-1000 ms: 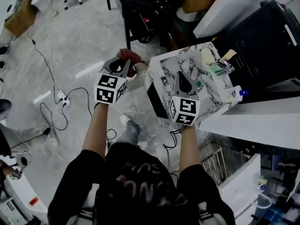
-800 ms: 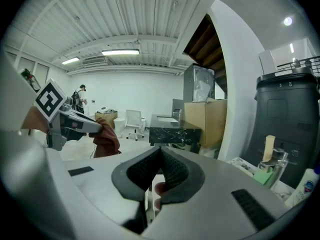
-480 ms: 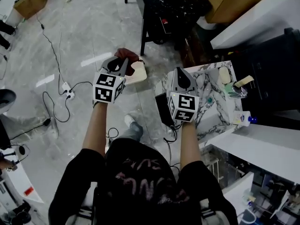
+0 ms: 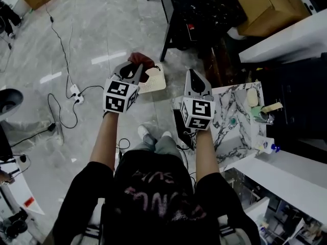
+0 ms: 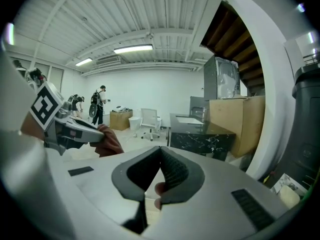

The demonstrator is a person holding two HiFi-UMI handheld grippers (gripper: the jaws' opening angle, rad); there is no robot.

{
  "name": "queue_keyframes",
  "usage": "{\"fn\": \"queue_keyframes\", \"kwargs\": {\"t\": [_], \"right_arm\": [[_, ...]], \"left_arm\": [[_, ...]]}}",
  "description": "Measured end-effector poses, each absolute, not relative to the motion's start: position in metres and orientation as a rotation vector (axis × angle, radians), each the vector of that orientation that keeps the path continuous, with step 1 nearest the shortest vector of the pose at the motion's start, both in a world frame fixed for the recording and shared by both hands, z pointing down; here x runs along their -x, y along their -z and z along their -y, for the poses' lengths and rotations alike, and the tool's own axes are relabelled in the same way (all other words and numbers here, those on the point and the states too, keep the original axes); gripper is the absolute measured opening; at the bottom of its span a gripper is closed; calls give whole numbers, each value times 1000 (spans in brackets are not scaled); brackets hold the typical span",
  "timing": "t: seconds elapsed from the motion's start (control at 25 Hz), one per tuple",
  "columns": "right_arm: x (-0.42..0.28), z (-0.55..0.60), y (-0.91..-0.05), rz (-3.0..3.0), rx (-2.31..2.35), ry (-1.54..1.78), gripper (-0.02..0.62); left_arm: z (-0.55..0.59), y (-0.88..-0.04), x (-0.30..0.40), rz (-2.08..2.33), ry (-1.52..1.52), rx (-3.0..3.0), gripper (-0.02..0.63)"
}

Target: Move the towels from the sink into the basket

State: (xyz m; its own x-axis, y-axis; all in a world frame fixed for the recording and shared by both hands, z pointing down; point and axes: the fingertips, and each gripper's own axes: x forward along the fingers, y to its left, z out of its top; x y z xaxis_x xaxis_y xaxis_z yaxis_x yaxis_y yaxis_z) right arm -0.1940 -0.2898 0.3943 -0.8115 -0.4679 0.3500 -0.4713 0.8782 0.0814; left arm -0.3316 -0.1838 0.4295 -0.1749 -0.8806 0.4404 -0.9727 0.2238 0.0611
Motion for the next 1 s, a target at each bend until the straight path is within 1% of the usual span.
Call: {"fn": "queue_keyframes", "kwargs": {"t": [0.32,0.68,1.0], "right_arm": [[239,300,-426,2674,-585,-44,15],[285,319,-483,2645,-479,-93,15],[304,325,-546,2606,-422,-168,15]], "left_arm": [[191,-466,362,2108,-340,-1625,49],[203,-524,401,2099,-330,-1500,49],[209,-576,417,2092,-325,-1434,49]]}}
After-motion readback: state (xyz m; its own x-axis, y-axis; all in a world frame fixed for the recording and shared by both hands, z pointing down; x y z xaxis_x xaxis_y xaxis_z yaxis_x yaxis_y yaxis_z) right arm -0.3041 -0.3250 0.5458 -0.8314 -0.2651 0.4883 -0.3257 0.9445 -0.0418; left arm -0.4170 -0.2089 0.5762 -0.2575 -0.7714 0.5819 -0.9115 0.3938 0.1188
